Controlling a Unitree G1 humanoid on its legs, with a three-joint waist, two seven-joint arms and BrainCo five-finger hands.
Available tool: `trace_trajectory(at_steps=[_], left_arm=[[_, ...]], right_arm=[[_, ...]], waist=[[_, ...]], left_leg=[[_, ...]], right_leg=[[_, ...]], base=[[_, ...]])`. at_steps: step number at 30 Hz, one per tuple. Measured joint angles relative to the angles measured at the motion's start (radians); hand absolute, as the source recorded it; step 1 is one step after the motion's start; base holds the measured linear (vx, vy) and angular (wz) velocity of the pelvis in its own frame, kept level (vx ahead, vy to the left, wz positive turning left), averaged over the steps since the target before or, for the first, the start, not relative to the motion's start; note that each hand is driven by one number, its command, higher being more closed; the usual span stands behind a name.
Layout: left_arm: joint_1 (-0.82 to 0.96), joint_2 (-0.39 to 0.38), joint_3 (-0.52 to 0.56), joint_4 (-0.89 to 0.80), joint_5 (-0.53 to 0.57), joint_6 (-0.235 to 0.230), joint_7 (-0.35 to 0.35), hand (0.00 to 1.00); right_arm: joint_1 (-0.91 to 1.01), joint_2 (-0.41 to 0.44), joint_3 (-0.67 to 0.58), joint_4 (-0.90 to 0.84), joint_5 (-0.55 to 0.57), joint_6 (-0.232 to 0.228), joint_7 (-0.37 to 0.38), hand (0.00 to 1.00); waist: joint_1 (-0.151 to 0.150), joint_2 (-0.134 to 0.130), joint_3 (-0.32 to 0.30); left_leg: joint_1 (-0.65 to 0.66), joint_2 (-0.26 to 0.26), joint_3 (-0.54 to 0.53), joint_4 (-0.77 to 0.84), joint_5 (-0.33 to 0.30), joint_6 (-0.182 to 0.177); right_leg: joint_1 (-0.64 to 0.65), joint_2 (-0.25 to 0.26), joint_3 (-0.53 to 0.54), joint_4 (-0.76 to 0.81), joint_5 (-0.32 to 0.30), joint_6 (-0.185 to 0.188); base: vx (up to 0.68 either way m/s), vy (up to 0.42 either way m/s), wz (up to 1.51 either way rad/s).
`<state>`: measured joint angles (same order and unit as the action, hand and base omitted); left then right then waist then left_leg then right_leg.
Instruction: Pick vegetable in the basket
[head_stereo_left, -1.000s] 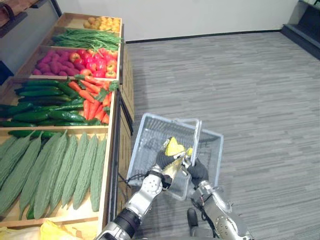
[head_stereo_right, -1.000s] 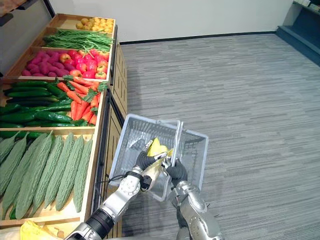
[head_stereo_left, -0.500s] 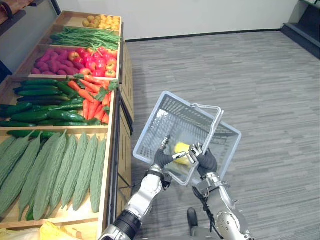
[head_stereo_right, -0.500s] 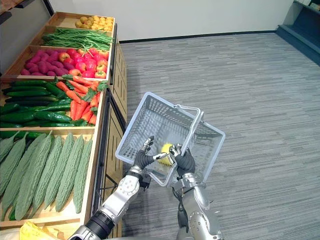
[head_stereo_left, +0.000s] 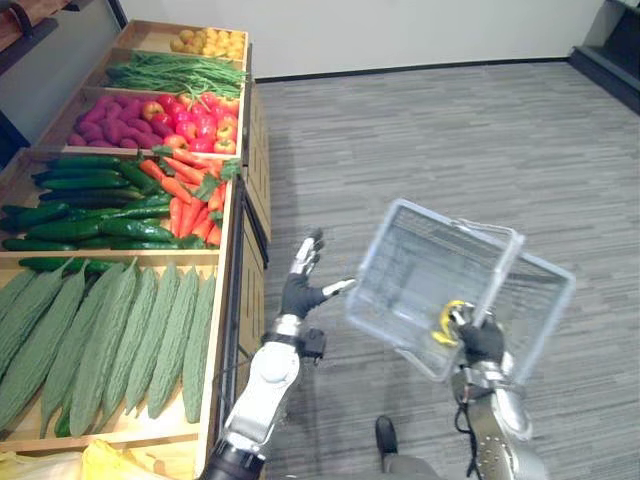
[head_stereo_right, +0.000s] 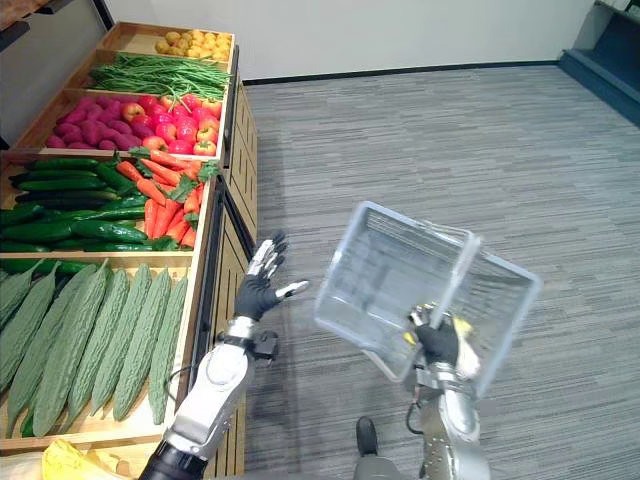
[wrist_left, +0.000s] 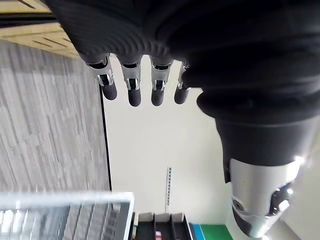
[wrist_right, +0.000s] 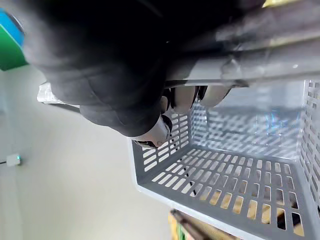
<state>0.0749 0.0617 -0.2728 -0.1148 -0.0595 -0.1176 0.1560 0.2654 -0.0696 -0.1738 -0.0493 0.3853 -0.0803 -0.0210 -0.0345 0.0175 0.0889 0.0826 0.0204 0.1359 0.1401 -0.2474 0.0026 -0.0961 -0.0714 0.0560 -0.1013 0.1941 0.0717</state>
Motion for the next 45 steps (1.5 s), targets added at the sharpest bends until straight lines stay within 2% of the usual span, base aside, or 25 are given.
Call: trace_trajectory(at_steps=[8,14,16,17,20,22,24,26,28,29,30,31,32,33,34,35,36,37,39,40,41,42,43,44,45], left_arm=[[0.178,0.000,0.151,0.003,-0.056,0.002,-0.033,0.00],[0.246,-0.004,0.208,0.011,-0.056,0.004,-0.048,0.00],[0.256,-0.023,0.238,0.011,-0.053,0.004,-0.043,0.00],[0.256,-0.030,0.243,0.011,-0.051,0.004,-0.041,0.00],[0.256,-0.037,0.243,0.007,-0.037,0.003,-0.034,0.00],[0.257,-0.035,0.239,0.006,-0.023,0.004,-0.016,0.00],[0.255,-0.034,0.231,0.003,-0.012,0.003,0.001,0.00],[0.250,-0.022,0.231,0.002,-0.008,0.002,0.011,0.00],[0.217,-0.023,0.228,0.006,-0.009,0.002,0.022,0.00],[0.188,-0.028,0.227,0.006,-0.008,0.002,0.025,0.00],[0.168,-0.027,0.231,0.011,-0.008,0.001,0.030,0.00],[0.162,-0.051,0.239,0.016,-0.008,0.004,0.037,0.00],[0.147,-0.073,0.238,0.009,-0.007,0.003,0.041,0.00],[0.141,-0.082,0.234,0.009,-0.007,0.003,0.042,0.00],[0.142,-0.093,0.231,0.006,-0.007,-0.001,0.041,0.00],[0.144,-0.094,0.228,0.006,-0.008,-0.006,0.042,0.00],[0.153,-0.092,0.227,0.005,-0.008,-0.010,0.042,0.00],[0.164,-0.091,0.222,0.003,-0.007,-0.011,0.044,0.00],[0.180,-0.091,0.213,-0.023,0.000,-0.010,0.048,0.00],[0.184,-0.091,0.213,-0.037,0.004,-0.010,0.049,0.00],[0.197,-0.091,0.214,-0.058,0.024,-0.011,0.062,0.00],[0.221,-0.091,0.234,-0.094,0.058,-0.013,0.076,0.00],[0.226,-0.091,0.240,-0.099,0.067,-0.013,0.082,0.00],[0.236,-0.091,0.253,-0.114,0.086,-0.014,0.096,0.00],[0.243,-0.091,0.257,-0.126,0.109,-0.019,0.107,0.00]], right_arm=[[0.103,-0.015,-0.079,0.135,-0.056,0.025,-0.002,1.00],[0.116,-0.014,-0.082,0.219,-0.082,0.031,0.013,1.00],[0.114,-0.010,-0.082,0.228,-0.082,0.031,0.019,1.00],[0.109,-0.010,-0.082,0.230,-0.082,0.031,0.019,1.00],[0.061,0.007,-0.070,0.234,-0.081,0.031,0.016,1.00],[0.044,0.019,-0.042,0.234,-0.082,0.030,0.014,1.00],[0.042,0.023,-0.033,0.234,-0.084,0.030,0.006,1.00],[0.031,0.023,-0.025,0.234,-0.084,0.030,0.004,1.00],[0.020,0.013,-0.028,0.234,-0.084,0.030,-0.001,1.00],[0.016,0.008,-0.027,0.234,-0.084,0.031,-0.004,1.00],[0.011,0.000,-0.015,0.235,-0.086,0.032,-0.007,1.00],[-0.002,-0.020,-0.010,0.242,-0.090,0.037,-0.009,1.00],[-0.027,-0.023,-0.008,0.242,-0.105,0.048,-0.019,1.00],[-0.030,-0.024,-0.007,0.242,-0.109,0.050,-0.020,1.00],[-0.028,-0.024,-0.002,0.240,-0.111,0.050,-0.020,1.00],[-0.022,-0.024,0.010,0.228,-0.113,0.045,-0.021,1.00],[-0.007,-0.024,0.029,0.212,-0.113,0.033,-0.021,1.00],[-0.003,-0.020,0.036,0.204,-0.110,0.023,-0.021,1.00],[-0.004,-0.016,0.036,0.198,-0.108,0.018,-0.026,1.00],[-0.004,-0.017,0.035,0.197,-0.108,0.016,-0.028,1.00],[-0.002,-0.019,0.030,0.198,-0.105,0.013,-0.034,1.00],[-0.001,-0.020,0.022,0.203,-0.103,0.013,-0.041,1.00],[0.001,-0.021,0.019,0.204,-0.103,0.013,-0.042,1.00],[0.016,-0.025,0.008,0.205,-0.101,0.013,-0.042,1.00],[0.047,-0.031,-0.008,0.205,-0.100,0.012,-0.042,1.00]], waist=[[0.005,0.007,0.005],[0.029,0.013,0.007],[0.049,0.018,0.010],[0.052,0.023,0.015],[0.051,0.022,0.061],[0.049,0.013,0.088],[0.049,0.020,0.088],[0.047,0.026,0.090],[0.038,0.034,0.095],[0.027,0.049,0.101],[0.022,0.061,0.103],[0.027,0.103,0.101],[0.028,0.108,0.101],[0.031,0.108,0.101],[0.027,0.104,0.101],[0.022,0.097,0.100],[0.033,0.078,0.107],[0.046,0.091,0.102],[0.059,0.085,0.105],[0.067,0.084,0.105],[0.080,0.085,0.105],[0.089,0.085,0.105],[0.091,0.085,0.105],[0.098,0.085,0.105],[0.099,0.090,0.101]], left_leg=[[-0.003,0.005,0.005,0.004,-0.011,0.000],[-0.037,0.025,0.009,0.064,-0.051,-0.002],[-0.043,0.035,0.012,0.102,-0.076,-0.005],[-0.044,0.039,0.013,0.112,-0.081,-0.005],[-0.039,0.046,0.015,0.152,-0.113,0.003],[0.001,0.039,0.007,0.160,-0.147,0.037],[0.016,0.035,-0.003,0.155,-0.159,0.045],[0.019,0.038,-0.034,0.148,-0.173,0.028],[0.042,0.062,-0.072,0.129,-0.177,0.008],[0.065,0.081,-0.111,0.116,-0.181,-0.012],[0.083,0.095,-0.145,0.125,-0.180,-0.027],[0.079,0.123,-0.170,0.145,-0.176,-0.037],[0.065,0.134,-0.213,0.225,-0.104,-0.083],[0.062,0.134,-0.225,0.259,-0.064,-0.083],[0.054,0.135,-0.235,0.332,0.009,-0.084],[0.009,0.136,-0.230,0.467,0.135,-0.074],[-0.054,0.151,-0.197,0.619,0.287,-0.061],[-0.104,0.177,-0.173,0.720,0.286,-0.058],[-0.246,0.185,-0.105,0.877,0.128,-0.042],[-0.276,0.180,-0.081,0.878,0.096,-0.049],[-0.316,0.167,-0.048,0.852,0.056,-0.061],[-0.358,0.149,0.023,0.738,0.015,-0.063],[-0.363,0.143,0.042,0.697,0.012,-0.062],[-0.369,0.128,0.111,0.572,0.014,-0.063],[-0.363,0.115,0.192,0.416,0.062,-0.066]], right_leg=[[0.000,0.004,0.000,0.000,-0.022,0.004],[-0.010,0.019,0.001,0.000,-0.031,0.001],[-0.016,0.022,0.002,0.010,-0.040,0.002],[-0.026,0.025,0.002,0.038,-0.054,0.003],[-0.143,0.027,-0.030,0.341,-0.174,0.005],[-0.228,-0.019,-0.133,0.574,-0.256,-0.019],[-0.274,-0.057,-0.208,0.643,-0.306,-0.029],[-0.316,-0.063,-0.213,0.577,-0.301,-0.024],[-0.345,-0.050,-0.156,0.454,-0.235,0.012],[-0.344,-0.034,-0.117,0.344,-0.141,0.029],[-0.328,-0.032,-0.106,0.327,-0.031,0.017],[-0.324,-0.005,-0.134,0.352,-0.053,0.004],[-0.330,-0.002,-0.146,0.455,-0.135,-0.028],[-0.311,0.001,-0.154,0.477,-0.160,-0.035],[-0.267,0.001,-0.176,0.483,-0.191,-0.051],[-0.196,0.007,-0.199,0.464,-0.230,-0.061],[-0.116,0.008,-0.202,0.409,-0.261,-0.069],[-0.071,0.022,-0.208,0.378,-0.272,-0.085],[0.030,0.036,-0.225,0.320,-0.296,-0.105],[0.054,0.036,-0.229,0.304,-0.298,-0.108],[0.093,0.035,-0.238,0.276,-0.299,-0.108],[0.159,0.030,-0.256,0.228,-0.305,-0.099],[0.177,0.027,-0.264,0.218,-0.310,-0.092],[0.225,0.019,-0.287,0.197,-0.326,-0.074],[0.279,0.017,-0.322,0.182,-0.350,-0.054]], base=[[-0.01,-0.009,-0.01],[0.00,-0.013,-0.04],[0.03,0.031,-0.09],[0.04,0.034,-0.03],[0.01,0.025,0.04],[0.06,0.003,0.17],[0.21,-0.012,0.18],[0.32,-0.073,0.30],[0.31,-0.147,0.66],[0.45,-0.229,0.78],[0.54,-0.256,0.58],[0.59,-0.279,0.32],[0.48,-0.237,0.08],[0.48,-0.264,0.25],[0.39,-0.249,0.33],[0.49,-0.297,0.36],[0.58,-0.298,0.22],[0.47,-0.193,0.09],[0.40,-0.136,0.16],[0.40,-0.125,0.14],[0.37,-0.083,0.15],[0.36,-0.060,0.18],[0.37,-0.021,0.31],[0.46,0.028,0.50],[0.55,0.067,0.86]])
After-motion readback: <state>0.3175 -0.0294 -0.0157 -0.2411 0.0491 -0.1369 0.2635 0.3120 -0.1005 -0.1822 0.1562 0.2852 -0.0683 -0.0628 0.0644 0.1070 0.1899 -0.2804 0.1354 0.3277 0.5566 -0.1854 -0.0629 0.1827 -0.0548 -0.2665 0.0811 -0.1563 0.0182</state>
